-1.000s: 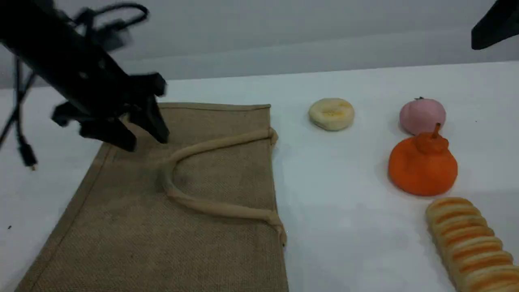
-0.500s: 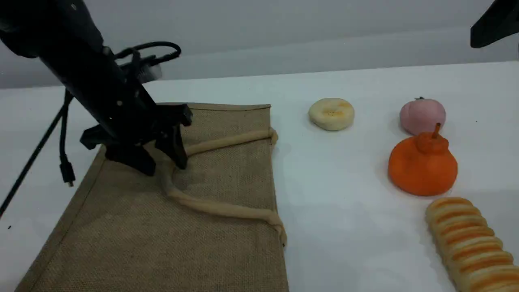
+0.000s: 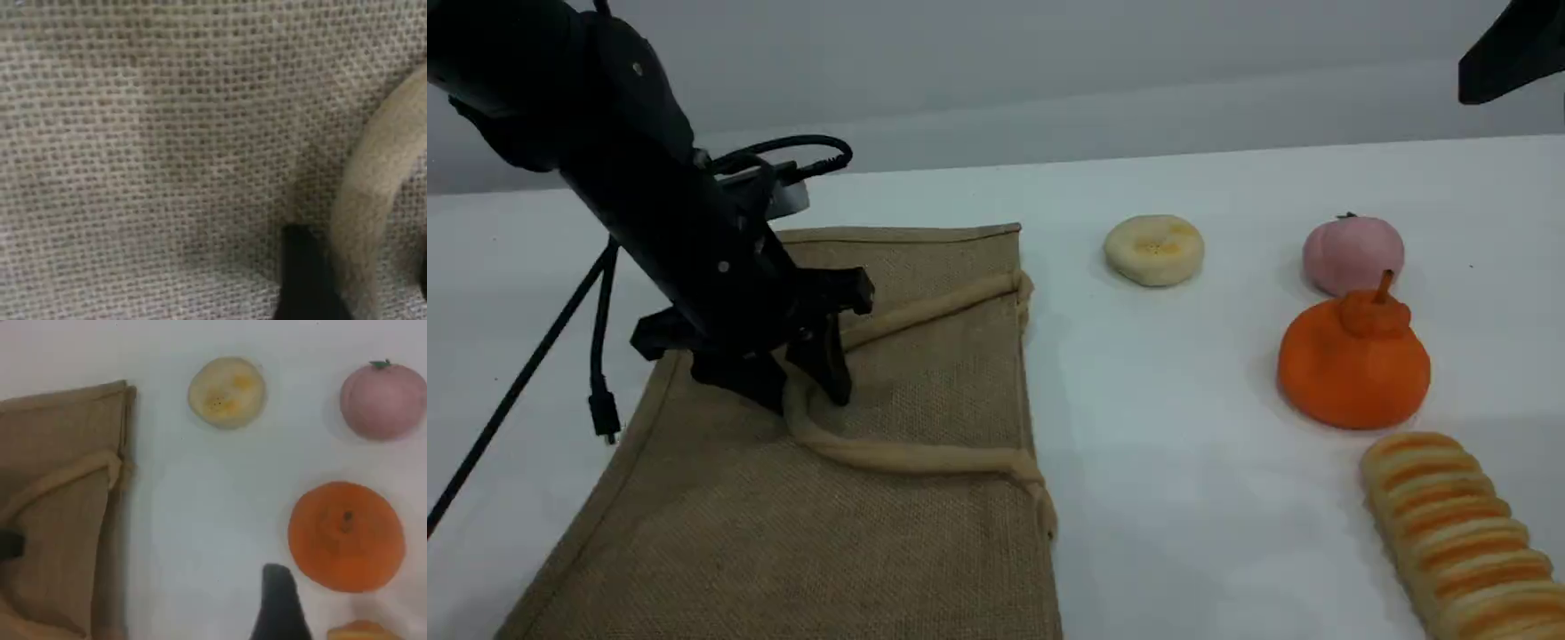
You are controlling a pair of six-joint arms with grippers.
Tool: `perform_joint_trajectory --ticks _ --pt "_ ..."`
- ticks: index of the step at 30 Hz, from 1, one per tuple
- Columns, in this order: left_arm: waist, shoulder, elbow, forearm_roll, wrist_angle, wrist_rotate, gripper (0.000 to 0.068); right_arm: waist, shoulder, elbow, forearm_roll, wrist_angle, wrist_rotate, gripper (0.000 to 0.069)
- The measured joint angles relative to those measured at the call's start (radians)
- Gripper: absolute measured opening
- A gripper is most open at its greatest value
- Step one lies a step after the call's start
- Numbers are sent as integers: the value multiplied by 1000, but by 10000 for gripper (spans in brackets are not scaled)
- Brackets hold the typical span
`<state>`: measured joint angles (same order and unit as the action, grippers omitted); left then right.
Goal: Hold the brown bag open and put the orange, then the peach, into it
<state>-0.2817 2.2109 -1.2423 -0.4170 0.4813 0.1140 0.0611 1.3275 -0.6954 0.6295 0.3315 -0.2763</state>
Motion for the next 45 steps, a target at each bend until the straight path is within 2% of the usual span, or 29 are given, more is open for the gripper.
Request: perform_joint_trajectory --ticks 7,13,17,21,27,33,37,45 --pt "0 0 0 -8 -7 0 88 0 0 0 2 1 1 426" --pt "0 -4 0 -5 13 0 86 0 0 0 4 1 1 426" --pt "0 -33 2 3 113 10 86 0 0 0 4 2 1 426" --pt "0 -92 1 4 87 10 86 0 0 0 4 13 -15 426" --pt "0 -220 -22 14 162 12 86 0 0 0 4 -11 -25 426" --pt "0 -371 -90 70 314 35 86 0 0 0 4 -71 -65 426" --pt "0 -454 -158 79 432 48 86 0 21 0 4 -102 -97 426" --pt "0 -479 -342 81 677 170 86 0 143 0 42 -202 -96 426"
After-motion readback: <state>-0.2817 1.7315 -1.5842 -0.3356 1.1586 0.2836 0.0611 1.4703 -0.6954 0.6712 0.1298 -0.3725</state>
